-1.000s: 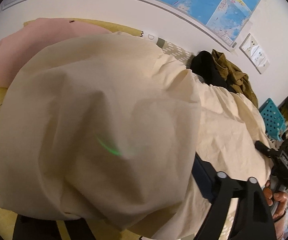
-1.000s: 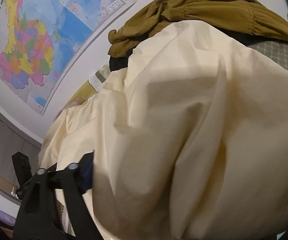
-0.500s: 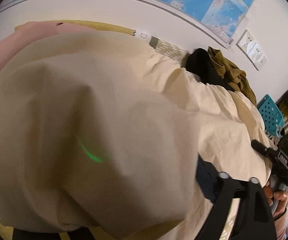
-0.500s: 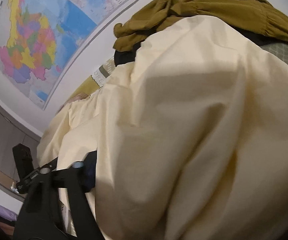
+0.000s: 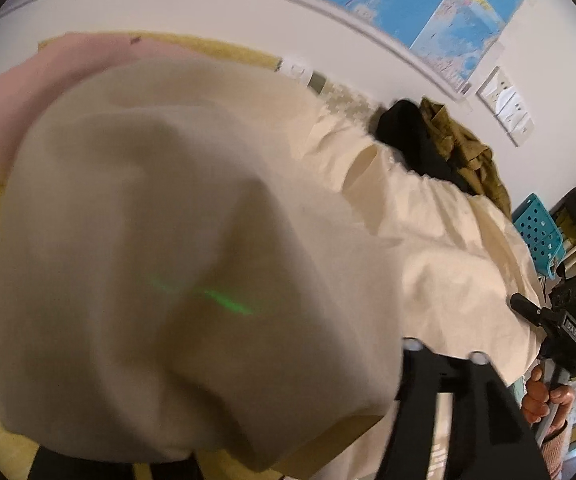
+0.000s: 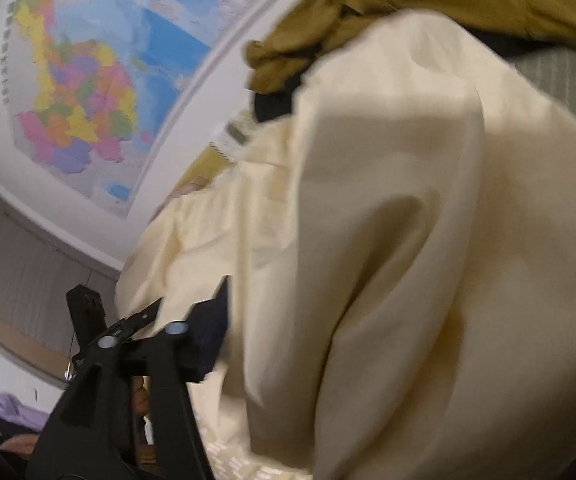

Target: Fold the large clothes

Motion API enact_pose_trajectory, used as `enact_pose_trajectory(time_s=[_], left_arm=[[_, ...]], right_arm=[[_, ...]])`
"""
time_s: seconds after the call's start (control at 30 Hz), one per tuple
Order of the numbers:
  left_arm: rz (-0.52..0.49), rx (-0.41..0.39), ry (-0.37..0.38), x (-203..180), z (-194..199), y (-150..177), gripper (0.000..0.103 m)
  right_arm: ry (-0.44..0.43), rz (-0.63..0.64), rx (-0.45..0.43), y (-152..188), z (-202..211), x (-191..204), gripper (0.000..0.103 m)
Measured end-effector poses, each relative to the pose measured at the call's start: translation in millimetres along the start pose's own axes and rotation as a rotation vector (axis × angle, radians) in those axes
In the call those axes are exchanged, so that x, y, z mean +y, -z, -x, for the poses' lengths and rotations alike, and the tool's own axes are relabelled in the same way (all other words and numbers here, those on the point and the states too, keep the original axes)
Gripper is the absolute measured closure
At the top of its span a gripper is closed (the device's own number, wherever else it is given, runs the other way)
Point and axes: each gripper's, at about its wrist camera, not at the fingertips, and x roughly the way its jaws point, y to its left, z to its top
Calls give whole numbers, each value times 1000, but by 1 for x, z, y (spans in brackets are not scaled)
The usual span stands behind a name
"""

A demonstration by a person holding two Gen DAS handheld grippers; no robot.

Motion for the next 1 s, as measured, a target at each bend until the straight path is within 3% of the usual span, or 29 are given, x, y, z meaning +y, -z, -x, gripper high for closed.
enact_pose_trajectory(time_s=[0.03,0.1,0.17,0.23,0.3,0.4,0.5,0.67,0.77,0.83,0.9,1.0], left_arm=[[0,-8,10,0,0,0,36],[-22,0,16,-4,-3,-1,28],[-32,1,17,-7,-6,-2,23],[-41,-3,2,-10,-7,-2,23],[-37,-5,-2,-11,-8,-2,29],[-32,0,1,-11,-6,-3,42],[-26,-1,0,-11,-2,-3,52],[-37,-2,2,-14,4,-3,63],[-37,3,29,-12,10,0,64],[-35,18,46,-8,9,2,60],[-1,42,59,1,2,2,44],[23,39,96,7,0,0,41]], right_arm=[[1,3,1,0,-3,-1,40],[-2,33,-7,-1,-6,6,27],[17,59,1,-3,-11,14,21],[37,68,-8,-5,-15,15,23],[59,85,-11,-5,-17,16,48],[30,62,-18,-4,-13,8,67],[7,72,-19,-3,-8,12,76],[-12,86,-18,0,3,24,81],[-29,77,-7,8,10,25,81],[-5,66,6,10,8,20,77],[-13,41,16,9,5,13,66],[6,29,18,7,-2,9,50]])
